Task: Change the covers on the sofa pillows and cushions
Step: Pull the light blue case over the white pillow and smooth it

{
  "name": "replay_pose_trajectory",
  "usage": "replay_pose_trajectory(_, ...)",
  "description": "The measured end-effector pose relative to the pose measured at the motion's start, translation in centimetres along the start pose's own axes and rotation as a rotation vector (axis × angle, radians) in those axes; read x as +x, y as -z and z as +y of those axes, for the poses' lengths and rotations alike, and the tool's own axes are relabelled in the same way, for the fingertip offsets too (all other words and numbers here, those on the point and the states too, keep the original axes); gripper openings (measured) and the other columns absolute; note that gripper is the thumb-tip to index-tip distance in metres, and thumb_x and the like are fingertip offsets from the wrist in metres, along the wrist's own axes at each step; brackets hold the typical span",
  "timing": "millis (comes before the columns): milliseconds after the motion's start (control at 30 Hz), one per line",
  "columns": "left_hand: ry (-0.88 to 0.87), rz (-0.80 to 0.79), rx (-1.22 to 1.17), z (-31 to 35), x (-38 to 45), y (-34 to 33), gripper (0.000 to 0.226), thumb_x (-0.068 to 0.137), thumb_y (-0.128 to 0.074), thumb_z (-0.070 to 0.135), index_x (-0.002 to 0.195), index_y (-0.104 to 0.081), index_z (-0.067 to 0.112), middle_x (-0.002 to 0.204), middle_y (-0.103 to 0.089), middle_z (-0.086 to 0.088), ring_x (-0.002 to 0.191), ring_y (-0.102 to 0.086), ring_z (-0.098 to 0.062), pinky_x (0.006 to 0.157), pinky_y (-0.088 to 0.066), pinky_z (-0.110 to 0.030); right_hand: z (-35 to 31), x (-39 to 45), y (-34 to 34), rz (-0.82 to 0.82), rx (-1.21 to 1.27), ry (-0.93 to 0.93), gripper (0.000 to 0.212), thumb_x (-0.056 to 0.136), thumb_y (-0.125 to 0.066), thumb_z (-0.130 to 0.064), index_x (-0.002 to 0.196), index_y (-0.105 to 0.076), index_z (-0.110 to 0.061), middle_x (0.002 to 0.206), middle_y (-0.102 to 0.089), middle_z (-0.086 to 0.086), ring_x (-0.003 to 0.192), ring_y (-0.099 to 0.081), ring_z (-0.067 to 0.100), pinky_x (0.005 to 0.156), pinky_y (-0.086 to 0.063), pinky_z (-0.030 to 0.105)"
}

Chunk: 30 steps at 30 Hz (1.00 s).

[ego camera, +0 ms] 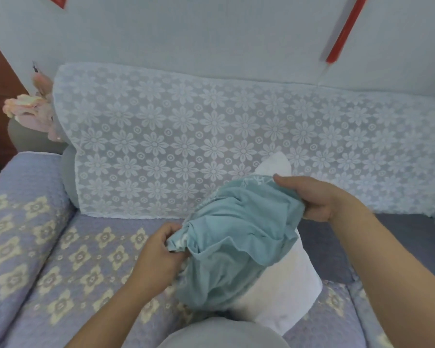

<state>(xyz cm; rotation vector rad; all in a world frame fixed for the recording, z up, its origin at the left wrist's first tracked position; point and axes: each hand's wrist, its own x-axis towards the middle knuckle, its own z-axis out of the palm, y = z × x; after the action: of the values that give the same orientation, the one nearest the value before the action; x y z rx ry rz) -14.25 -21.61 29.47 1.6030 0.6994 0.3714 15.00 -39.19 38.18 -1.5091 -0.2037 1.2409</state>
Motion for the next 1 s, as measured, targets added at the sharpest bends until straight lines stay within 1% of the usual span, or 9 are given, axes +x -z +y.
replay_pose_trajectory(67, 0.041, -0.034, -0.012, 0.2, 0.0, 0.8, 0.021, 0.086, -0.078, 0.005, 0.096, -0.074, 0.023, 0.091, -0.076, -0.005, 0.086, -0.071, -0.029, 0.073, -0.053, -0.039, 0.1, 0.8, 0.0, 0.024, 0.278, 0.172, 0.060, 0.082, -0.078, -0.022, 0.136, -0.056, -0.006, 0.120, -0.068, 0.013, 0.110, -0.067, 0.026, 0.096, -0.055, 0.039)
replay_pose_trajectory(167, 0.032, -0.056, -0.071, 0.9, 0.4, 1.2, 0.019, 0.091, -0.072, 0.007, 0.101, -0.079, 0.021, 0.098, -0.078, -0.005, 0.092, -0.073, -0.026, 0.080, -0.055, -0.041, 2.0, 2.2, -1.3, 0.019, 0.623, 0.242, 0.051, 0.098, -0.057, -0.016, 0.148, -0.046, -0.006, 0.137, -0.057, 0.014, 0.123, -0.057, 0.027, 0.113, -0.040, 0.040)
replay_pose_trajectory(367, 0.159, 0.057, -0.185, 0.3, 2.4, 1.6, 0.022, 0.095, -0.063, 0.004, 0.092, -0.079, 0.020, 0.095, -0.078, -0.008, 0.088, -0.073, -0.025, 0.078, -0.058, -0.042, 8.2, 1.2, -5.6, -0.216, 0.348, -0.038, 0.049, 0.106, -0.042, -0.044, 0.143, -0.055, -0.015, 0.146, -0.054, 0.012, 0.136, -0.050, 0.031, 0.116, -0.033, 0.049)
replay_pose_trajectory(533, 0.228, 0.214, -0.221, -0.8, 5.9, 4.2, 0.016, 0.094, -0.065, 0.004, 0.096, -0.077, 0.013, 0.096, -0.078, -0.013, 0.091, -0.073, -0.032, 0.084, -0.057, -0.046, 8.3, -0.1, -3.2, -0.349, 0.224, -0.107, 0.063, 0.094, -0.066, -0.040, 0.146, -0.049, -0.009, 0.152, -0.047, 0.014, 0.139, -0.045, 0.030, 0.116, -0.034, 0.047)
replay_pose_trajectory(600, 0.216, 0.258, -0.186, -0.7, 7.3, 4.9, 0.017, 0.094, -0.065, 0.005, 0.088, -0.077, 0.016, 0.090, -0.078, -0.012, 0.084, -0.071, -0.029, 0.078, -0.056, -0.043, 6.9, -0.5, -1.2, -0.272, 0.249, 0.002, 0.075, 0.084, -0.079, -0.037, 0.146, -0.049, -0.007, 0.152, -0.046, 0.015, 0.140, -0.044, 0.030, 0.117, -0.034, 0.047)
replay_pose_trajectory(667, 0.199, 0.279, -0.149, -0.5, 8.5, 4.9, 0.016, 0.093, -0.067, 0.007, 0.085, -0.076, 0.018, 0.086, -0.078, -0.009, 0.082, -0.070, -0.028, 0.076, -0.055, -0.041, 5.7, 0.2, 0.7, -0.094, 0.491, 0.208, 0.062, 0.080, -0.083, -0.028, 0.134, -0.060, -0.009, 0.152, -0.045, 0.017, 0.137, -0.048, 0.030, 0.112, -0.041, 0.046)
replay_pose_trajectory(767, 0.202, 0.267, -0.115, 0.5, 10.1, 4.4, 0.012, 0.093, -0.066, 0.009, 0.086, -0.075, 0.013, 0.087, -0.077, -0.009, 0.084, -0.068, -0.028, 0.076, -0.054, -0.042, 6.3, 1.5, 1.4, 0.124, 0.778, 0.451, 0.039, 0.096, -0.064, -0.014, 0.133, -0.051, -0.015, 0.153, -0.043, 0.018, 0.134, -0.051, 0.032, 0.106, -0.047, 0.049)
replay_pose_trajectory(867, 0.200, 0.245, -0.103, 1.8, 11.2, 3.8, 0.009, 0.091, -0.068, 0.012, 0.091, -0.076, 0.008, 0.088, -0.077, -0.011, 0.088, -0.072, -0.031, 0.082, -0.059, -0.049, 10.3, 1.9, -0.9, 0.005, 0.434, 0.295, 0.044, 0.102, -0.056, -0.031, 0.144, -0.052, -0.016, 0.146, -0.053, 0.011, 0.130, -0.053, 0.030, 0.105, -0.046, 0.045)
replay_pose_trajectory(1000, 0.246, 0.249, -0.194, 2.5, 11.7, 3.7, 0.006, 0.092, -0.068, 0.006, 0.092, -0.074, 0.005, 0.085, -0.076, -0.012, 0.078, -0.073, -0.026, 0.065, -0.059, -0.032, 16.7, 0.5, -0.6, -0.264, 0.109, -0.042, 0.058, 0.091, -0.070, -0.030, 0.136, -0.056, 0.003, 0.138, -0.058, 0.021, 0.125, -0.056, 0.033, 0.104, -0.046, 0.042)
